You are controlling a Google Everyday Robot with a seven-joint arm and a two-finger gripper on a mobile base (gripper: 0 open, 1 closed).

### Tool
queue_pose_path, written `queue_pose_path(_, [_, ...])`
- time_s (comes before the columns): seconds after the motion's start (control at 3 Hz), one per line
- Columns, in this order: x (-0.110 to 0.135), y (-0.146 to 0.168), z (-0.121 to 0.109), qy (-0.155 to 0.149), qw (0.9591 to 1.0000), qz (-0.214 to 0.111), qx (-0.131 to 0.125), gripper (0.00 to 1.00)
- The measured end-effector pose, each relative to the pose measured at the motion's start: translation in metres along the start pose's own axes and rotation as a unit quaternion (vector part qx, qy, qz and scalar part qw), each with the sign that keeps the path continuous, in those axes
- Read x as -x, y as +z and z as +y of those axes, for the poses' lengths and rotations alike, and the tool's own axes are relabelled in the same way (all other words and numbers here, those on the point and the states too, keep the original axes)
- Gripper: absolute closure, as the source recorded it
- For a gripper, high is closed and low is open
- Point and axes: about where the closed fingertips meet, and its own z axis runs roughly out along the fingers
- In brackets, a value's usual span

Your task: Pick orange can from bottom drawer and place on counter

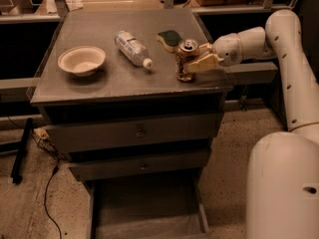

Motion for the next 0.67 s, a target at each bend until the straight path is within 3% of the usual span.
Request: queue_pose_path(0.67, [0.0,0.0,0.0,0.0,1.0,0.0,0.0,0.58])
